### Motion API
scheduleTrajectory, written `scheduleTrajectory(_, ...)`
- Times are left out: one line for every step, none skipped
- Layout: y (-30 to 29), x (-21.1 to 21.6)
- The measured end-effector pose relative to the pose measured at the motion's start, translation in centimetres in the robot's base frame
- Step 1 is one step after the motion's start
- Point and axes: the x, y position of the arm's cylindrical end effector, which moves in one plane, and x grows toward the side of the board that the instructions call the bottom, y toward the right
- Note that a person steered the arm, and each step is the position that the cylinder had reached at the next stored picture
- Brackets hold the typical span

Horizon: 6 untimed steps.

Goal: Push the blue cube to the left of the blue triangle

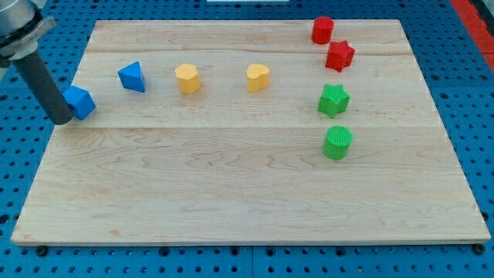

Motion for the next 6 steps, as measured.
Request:
scheduleTrajectory(1.0, -1.0)
scheduleTrajectory(1.6, -2.3)
scheduleTrajectory(1.7, -3.5)
scheduleTrajectory(1.8, -4.7)
scheduleTrajectory(2.9, -5.6)
scheduleTrajectory(4.2, -5.9)
